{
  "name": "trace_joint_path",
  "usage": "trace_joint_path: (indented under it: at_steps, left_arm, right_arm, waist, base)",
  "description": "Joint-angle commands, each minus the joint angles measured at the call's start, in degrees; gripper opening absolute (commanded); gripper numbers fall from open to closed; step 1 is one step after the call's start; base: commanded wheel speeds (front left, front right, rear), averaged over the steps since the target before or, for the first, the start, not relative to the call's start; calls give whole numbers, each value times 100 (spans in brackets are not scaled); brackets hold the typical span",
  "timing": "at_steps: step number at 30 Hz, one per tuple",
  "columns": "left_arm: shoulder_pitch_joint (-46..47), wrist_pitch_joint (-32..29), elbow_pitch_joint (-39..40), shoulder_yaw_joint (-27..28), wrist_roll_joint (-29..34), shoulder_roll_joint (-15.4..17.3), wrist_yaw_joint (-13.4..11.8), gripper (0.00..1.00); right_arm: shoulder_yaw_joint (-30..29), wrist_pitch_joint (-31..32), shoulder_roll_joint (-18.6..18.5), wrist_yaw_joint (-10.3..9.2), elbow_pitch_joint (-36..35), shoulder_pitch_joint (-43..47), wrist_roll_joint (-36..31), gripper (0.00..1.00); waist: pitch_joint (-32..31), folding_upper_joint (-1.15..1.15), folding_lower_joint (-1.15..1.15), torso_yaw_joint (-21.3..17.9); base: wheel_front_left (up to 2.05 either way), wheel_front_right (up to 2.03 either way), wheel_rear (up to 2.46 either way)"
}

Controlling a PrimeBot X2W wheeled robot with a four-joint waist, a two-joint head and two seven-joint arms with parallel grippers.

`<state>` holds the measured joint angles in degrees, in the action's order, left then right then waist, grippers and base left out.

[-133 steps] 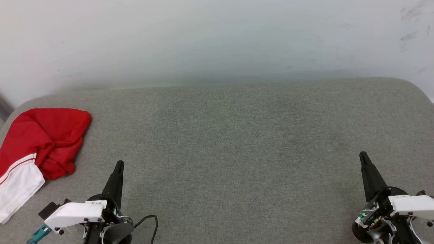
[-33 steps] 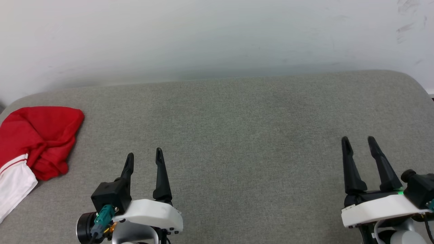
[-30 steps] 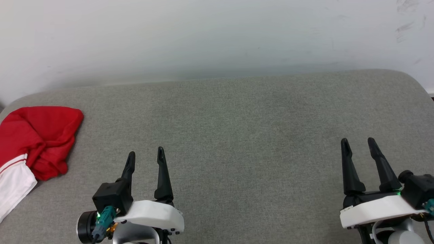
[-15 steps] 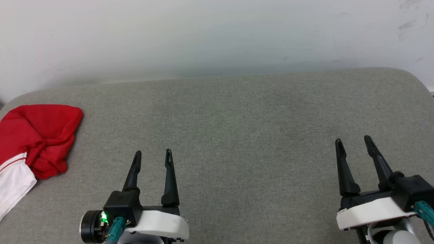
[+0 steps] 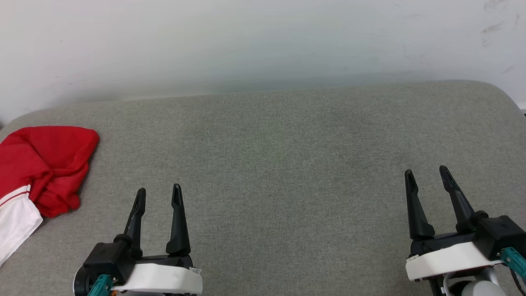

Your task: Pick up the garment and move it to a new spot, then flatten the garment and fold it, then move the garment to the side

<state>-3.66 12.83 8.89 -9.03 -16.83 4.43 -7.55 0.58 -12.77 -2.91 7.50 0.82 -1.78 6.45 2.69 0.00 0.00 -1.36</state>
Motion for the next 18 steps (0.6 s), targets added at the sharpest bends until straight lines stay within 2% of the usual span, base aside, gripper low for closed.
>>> trace_joint_path:
  at_steps: [1, 5, 8, 18]
  left_arm:
    - [-56, 32, 8, 23, 87, -32, 48, 100]
    - [-108, 82, -76, 242, 305, -120, 433, 100]
    - [-136, 110, -136, 305, 459, -146, 616, 100]
    - [-135, 215, -120, 223, 701, -156, 745, 100]
  right_arm:
    - [7, -38, 3, -2, -13, 32, -99, 100]
    - [-23, -89, 4, -2, 42, 42, -86, 100]
    - [-36, -115, 4, -2, 84, 39, -128, 100]
    - [14, -215, 5, -2, 147, 27, -362, 100]
  waist:
    - [3, 0, 0, 0]
    - [34, 0, 0, -1]
    - [53, 0, 0, -4]
    - [102, 0, 0, -6]
  base:
    - [0, 0, 0]
    - [0, 0, 0]
    - [0, 0, 0]
    - [0, 0, 0]
